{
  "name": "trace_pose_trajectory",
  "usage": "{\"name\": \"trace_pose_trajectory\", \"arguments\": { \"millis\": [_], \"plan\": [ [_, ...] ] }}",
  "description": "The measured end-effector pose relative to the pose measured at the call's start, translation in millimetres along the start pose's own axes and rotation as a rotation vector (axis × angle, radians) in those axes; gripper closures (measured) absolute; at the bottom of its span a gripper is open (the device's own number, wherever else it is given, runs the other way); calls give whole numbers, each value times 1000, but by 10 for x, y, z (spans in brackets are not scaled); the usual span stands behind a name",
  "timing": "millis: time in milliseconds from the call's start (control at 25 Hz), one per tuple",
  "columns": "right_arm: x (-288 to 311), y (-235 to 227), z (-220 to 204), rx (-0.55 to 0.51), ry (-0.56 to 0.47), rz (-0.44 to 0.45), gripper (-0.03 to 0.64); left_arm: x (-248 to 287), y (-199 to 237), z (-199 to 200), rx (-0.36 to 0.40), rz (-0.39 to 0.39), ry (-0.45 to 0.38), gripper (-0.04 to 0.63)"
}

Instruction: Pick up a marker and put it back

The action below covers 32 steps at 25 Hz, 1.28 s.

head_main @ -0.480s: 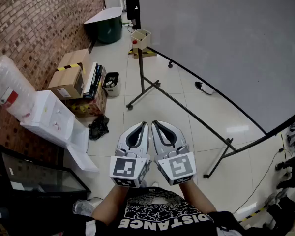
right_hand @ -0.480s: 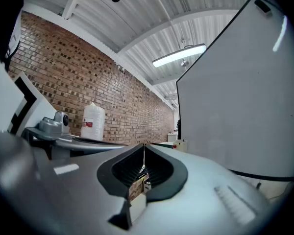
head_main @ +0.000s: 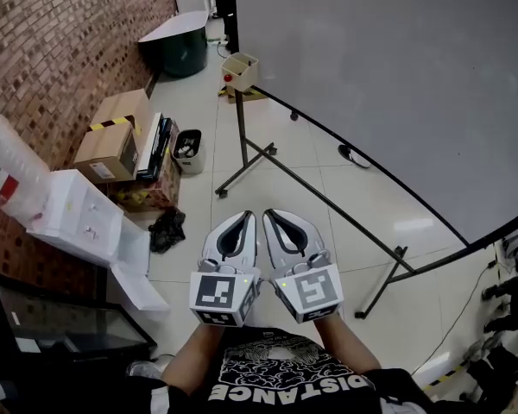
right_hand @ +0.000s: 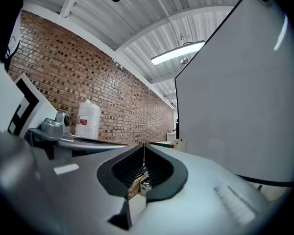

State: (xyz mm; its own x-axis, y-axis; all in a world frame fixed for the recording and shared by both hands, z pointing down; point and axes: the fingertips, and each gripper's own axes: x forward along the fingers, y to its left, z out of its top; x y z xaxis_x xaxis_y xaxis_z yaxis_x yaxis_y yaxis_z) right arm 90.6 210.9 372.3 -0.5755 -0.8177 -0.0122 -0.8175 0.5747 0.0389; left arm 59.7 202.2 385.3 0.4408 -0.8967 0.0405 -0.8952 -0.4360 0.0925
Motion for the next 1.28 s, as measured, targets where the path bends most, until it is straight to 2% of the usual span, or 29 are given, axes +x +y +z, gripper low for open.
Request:
{"name": "trace_pose_trajectory", "arguments": {
  "millis": [400, 920, 1280],
  "plan": [
    [781, -294, -35, -4, 12, -15, 614, 672, 590, 99, -13, -7, -10, 589],
    [1964, -689, 19, -15, 36, -65, 614, 1602, 1384, 282, -22, -71, 22, 589],
    [2538, -780, -3, -27, 47, -90, 614, 1962, 1823, 320, -25, -105, 19, 589]
  ]
}}
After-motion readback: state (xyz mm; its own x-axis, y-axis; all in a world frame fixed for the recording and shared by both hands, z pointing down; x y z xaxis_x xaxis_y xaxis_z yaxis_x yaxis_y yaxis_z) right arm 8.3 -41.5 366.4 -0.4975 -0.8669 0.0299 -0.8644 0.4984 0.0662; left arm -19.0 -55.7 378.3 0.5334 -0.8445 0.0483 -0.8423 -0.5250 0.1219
